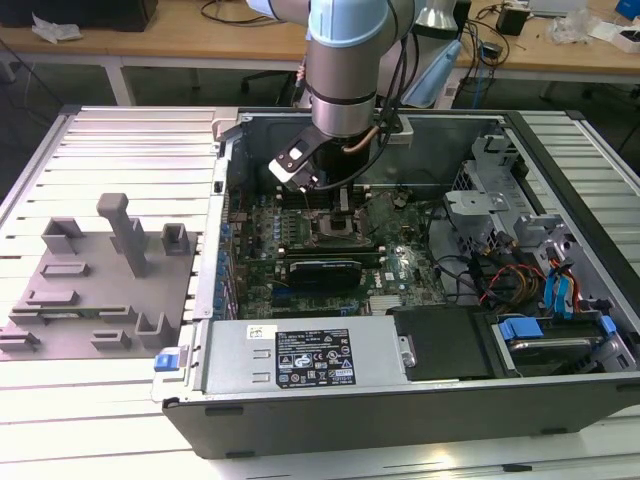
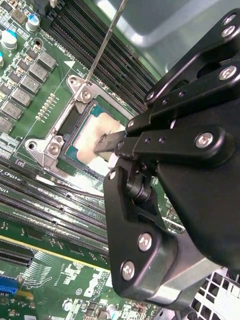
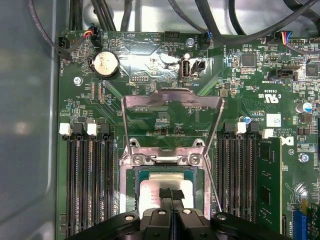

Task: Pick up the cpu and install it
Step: 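Place the cpu into insertion slot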

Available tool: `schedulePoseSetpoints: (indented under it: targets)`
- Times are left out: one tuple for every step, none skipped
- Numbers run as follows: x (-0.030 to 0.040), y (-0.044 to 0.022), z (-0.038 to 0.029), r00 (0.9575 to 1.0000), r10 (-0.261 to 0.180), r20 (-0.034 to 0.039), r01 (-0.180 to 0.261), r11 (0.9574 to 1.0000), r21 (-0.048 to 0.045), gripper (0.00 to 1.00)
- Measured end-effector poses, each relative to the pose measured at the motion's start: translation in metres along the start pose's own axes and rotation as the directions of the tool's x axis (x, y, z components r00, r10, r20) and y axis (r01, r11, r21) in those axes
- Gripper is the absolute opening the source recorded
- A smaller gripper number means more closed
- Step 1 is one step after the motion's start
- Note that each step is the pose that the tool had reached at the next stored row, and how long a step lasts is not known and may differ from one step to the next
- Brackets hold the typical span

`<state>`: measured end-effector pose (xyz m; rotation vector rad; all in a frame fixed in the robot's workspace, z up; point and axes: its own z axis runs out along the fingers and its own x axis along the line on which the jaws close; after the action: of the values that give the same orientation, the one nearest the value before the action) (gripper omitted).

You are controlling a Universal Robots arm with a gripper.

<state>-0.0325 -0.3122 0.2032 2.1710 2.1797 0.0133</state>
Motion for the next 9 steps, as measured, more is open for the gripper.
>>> schedulePoseSetpoints:
  targets:
    - [0.0, 0.0, 0.0, 1.0, 0.0, 0.0001, 0.0, 1.0, 0.0, 0.11]
    - [0.0001, 0.0, -0.0002, 1.0, 0.0, -0.0003, 0.0, 1.0, -0.0002, 0.11]
    - [0.0003, 0.0003, -0.002, 1.0, 0.0, -0.0026, 0.0, 1.0, -0.0016, 0.11]
    - [-0.0002, 0.0004, -0.0073, 1.0, 0.0, -0.0004, 0.0, 1.0, -0.0003, 0.11]
    - [-0.0003, 0.0006, -0.0105, 1.0, 0.0, -0.0002, 0.0, 1.0, -0.0002, 0.11]
    - [-0.0005, 0.0008, -0.0153, 1.0, 0.0, -0.0002, 0.0, 1.0, -0.0003, 0.11]
    - [-0.0009, 0.0012, -0.0226, 1.0, 0.0, 0.0003, 0.0, 1.0, -0.0001, 0.11]
    - [-0.0013, 0.0018, -0.0342, 1.0, 0.0, 0.0007, 0.0, 1.0, -0.0002, 0.11]
    - [-0.0015, 0.0021, -0.0394, 1.0, 0.0, 0.0009, 0.0, 1.0, -0.0001, 0.11]
